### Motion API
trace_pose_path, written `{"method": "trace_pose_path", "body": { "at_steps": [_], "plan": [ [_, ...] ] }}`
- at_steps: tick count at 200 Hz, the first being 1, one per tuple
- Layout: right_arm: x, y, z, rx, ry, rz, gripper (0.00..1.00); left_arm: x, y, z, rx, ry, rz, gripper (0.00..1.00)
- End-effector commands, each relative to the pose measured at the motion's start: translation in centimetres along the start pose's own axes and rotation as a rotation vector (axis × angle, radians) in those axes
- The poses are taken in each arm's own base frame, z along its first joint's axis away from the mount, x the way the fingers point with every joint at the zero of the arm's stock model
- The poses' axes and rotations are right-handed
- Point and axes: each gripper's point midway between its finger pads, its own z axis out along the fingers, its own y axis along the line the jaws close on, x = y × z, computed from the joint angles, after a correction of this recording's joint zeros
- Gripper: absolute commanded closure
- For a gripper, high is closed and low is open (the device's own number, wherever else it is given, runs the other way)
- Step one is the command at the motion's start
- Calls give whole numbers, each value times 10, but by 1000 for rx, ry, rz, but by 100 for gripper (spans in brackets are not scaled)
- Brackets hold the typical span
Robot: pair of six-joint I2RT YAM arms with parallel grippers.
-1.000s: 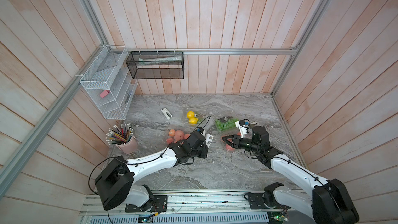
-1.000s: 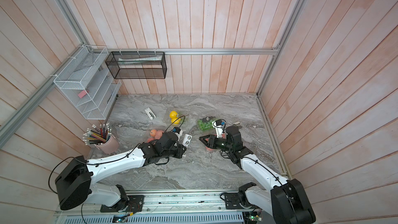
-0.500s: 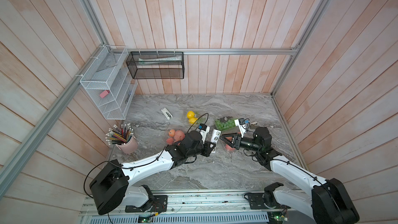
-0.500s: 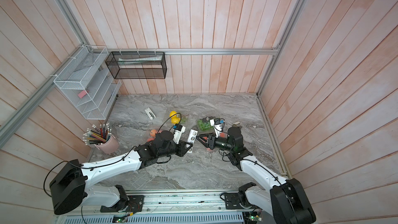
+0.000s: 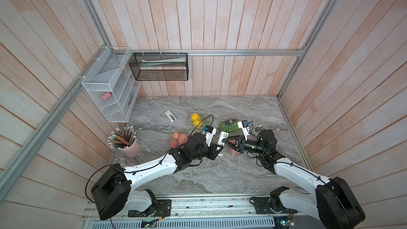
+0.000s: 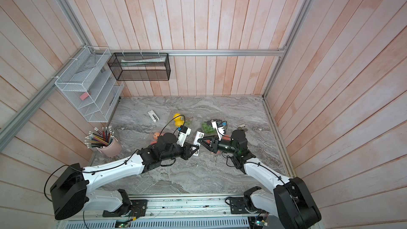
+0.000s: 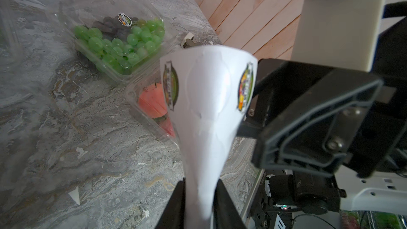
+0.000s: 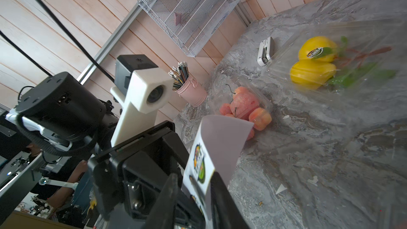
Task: Label fruit boxes
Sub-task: Pick up the label sticker from the center of the board.
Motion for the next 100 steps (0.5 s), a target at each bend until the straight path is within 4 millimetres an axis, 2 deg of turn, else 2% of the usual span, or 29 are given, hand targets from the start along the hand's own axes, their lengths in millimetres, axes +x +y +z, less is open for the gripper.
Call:
{"method": "trace_pose_path", "body": {
  "at_steps": [1,5,10,23,30,32,33,34,37,60,100],
  "plan": [
    [-7,19,1,-77,-4,-72,95,-1,-4,-4,28,-15,25,74],
    [-7,20,1,-84,-4,-82,100,-1,-4,-4,27,-14,26,72],
    [-6,22,0,-90,-5,-95,100,-1,-4,-4,27,-15,28,68],
    [-6,26,-3,-101,-13,-145,100,-3,-5,-5,31,-15,39,50],
    [-6,28,-4,-101,-16,-171,100,-3,-5,-6,35,-12,48,32],
    [-5,28,-5,-103,-13,-179,100,-3,-6,-6,38,-13,51,24],
    [-5,28,-5,-103,-13,-184,100,-3,-6,-6,40,-12,53,13],
    [-5,28,-6,-103,-13,-187,100,-3,-6,-6,41,-11,56,8],
    [-5,28,-6,-103,-10,-199,100,-4,-8,-7,47,-13,64,1],
    [-4,28,-13,-93,17,-287,100,-13,-16,-15,77,-45,132,0],
    [-1,35,-23,-71,96,-504,100,-26,-33,-43,147,-175,348,0]
  ]
}}
